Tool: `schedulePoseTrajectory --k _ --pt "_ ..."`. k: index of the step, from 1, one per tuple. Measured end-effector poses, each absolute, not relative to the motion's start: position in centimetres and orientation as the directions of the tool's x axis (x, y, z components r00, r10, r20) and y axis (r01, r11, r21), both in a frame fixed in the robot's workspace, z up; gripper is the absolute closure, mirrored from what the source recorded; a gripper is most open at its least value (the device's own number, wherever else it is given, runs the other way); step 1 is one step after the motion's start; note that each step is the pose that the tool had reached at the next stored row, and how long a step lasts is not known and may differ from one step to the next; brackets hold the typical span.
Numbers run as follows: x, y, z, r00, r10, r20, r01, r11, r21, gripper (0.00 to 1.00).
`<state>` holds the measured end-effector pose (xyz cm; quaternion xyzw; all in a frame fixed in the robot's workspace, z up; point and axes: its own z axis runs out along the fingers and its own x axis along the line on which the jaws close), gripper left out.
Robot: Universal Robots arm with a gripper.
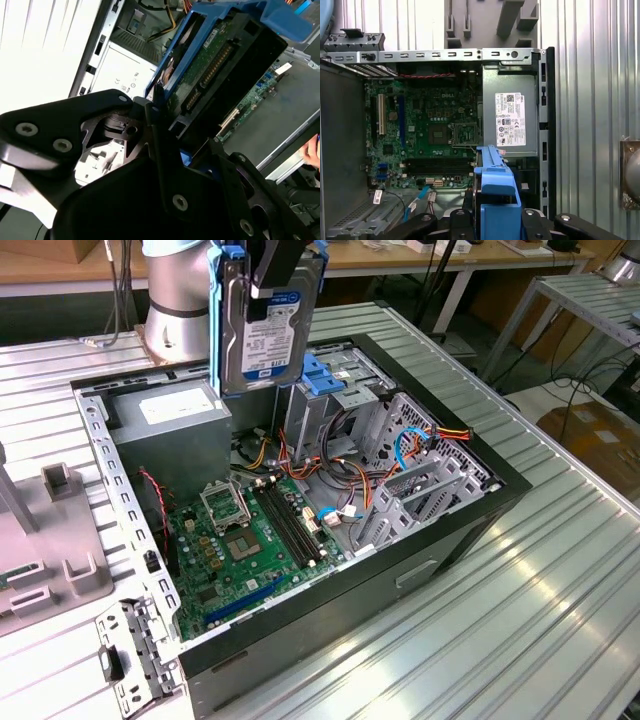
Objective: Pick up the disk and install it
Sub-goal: 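Pick up the disk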
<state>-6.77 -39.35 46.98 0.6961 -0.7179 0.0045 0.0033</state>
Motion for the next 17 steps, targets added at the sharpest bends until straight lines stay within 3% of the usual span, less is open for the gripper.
schedulePoseTrajectory --k 17 --pt "-6.76 -40.26 46.99 -0.031 -0.999 0.011 -1.0 0.031 -0.002 0.64"
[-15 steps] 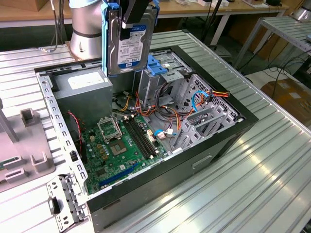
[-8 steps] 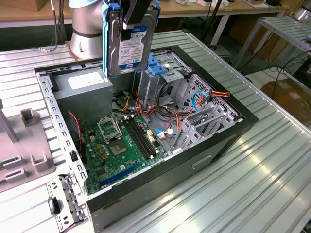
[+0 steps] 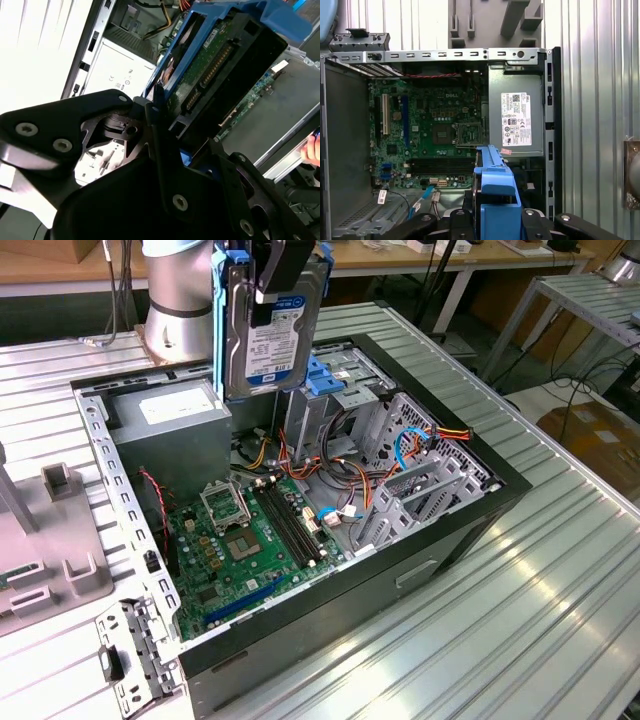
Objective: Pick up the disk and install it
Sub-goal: 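Pick up the disk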
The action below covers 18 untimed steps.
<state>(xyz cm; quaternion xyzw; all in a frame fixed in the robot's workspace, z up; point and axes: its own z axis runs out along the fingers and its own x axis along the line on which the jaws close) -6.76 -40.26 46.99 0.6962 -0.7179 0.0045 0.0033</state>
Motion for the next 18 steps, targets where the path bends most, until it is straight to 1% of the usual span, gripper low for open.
schedulePoseTrajectory --k 18 --pt "-6.8 -42.0 47.0 -0.031 -0.999 0.011 -1.0 0.031 -0.002 0.64"
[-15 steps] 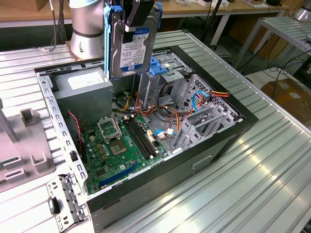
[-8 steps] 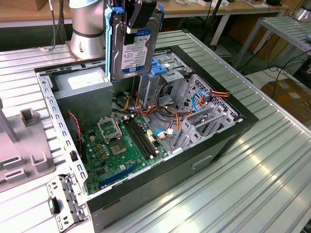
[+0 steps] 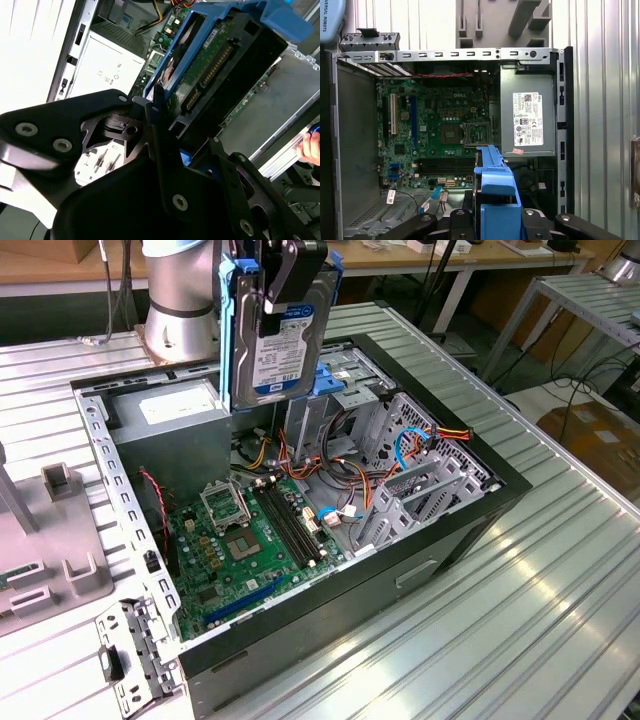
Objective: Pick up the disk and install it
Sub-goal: 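Pick up the disk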
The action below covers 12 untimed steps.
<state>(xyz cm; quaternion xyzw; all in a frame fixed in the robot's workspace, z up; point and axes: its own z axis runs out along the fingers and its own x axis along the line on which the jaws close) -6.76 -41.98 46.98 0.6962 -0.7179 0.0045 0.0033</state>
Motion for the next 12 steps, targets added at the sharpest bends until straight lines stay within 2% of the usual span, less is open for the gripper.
schedulePoseTrajectory --k 12 --pt "-6.8 -43.2 47.0 -0.031 -0.999 0.011 -1.0 0.031 -0.002 0.64"
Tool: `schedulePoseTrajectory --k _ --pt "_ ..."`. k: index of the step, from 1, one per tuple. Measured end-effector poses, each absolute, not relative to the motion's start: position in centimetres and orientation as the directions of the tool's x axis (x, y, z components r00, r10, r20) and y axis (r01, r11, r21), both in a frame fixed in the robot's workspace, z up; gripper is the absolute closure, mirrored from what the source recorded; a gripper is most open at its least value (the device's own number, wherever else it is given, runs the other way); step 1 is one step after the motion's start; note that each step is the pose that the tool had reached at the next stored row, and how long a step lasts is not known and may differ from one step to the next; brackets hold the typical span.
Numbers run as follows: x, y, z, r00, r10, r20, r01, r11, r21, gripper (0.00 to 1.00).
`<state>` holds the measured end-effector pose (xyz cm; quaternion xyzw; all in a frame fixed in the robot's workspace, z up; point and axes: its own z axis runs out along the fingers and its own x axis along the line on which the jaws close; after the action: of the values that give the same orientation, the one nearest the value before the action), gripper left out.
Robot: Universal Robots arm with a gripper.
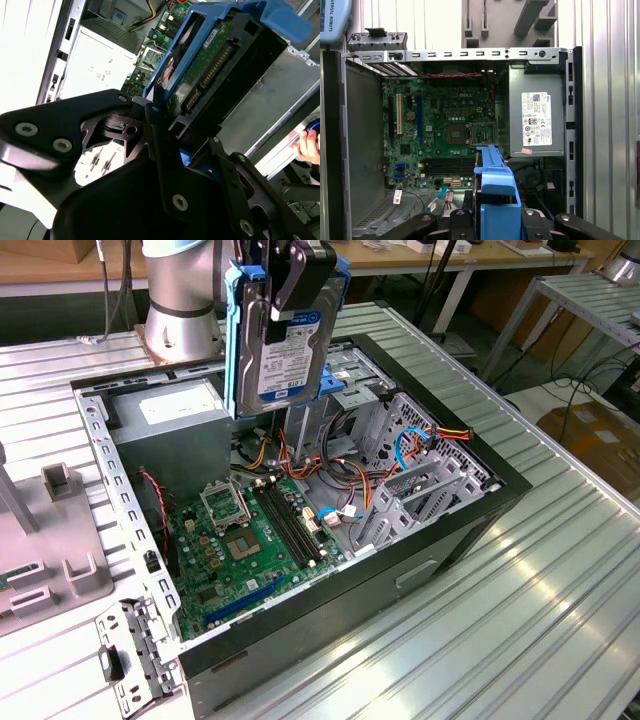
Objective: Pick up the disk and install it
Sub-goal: 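Pick up the disk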
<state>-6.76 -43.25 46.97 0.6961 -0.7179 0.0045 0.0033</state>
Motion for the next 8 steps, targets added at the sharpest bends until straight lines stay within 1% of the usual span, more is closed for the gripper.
schedulePoseTrajectory --k 8 --pt "-6.76 -43.91 46.96 -0.031 -0.999 0.011 -1.0 0.031 -0.002 0.64"
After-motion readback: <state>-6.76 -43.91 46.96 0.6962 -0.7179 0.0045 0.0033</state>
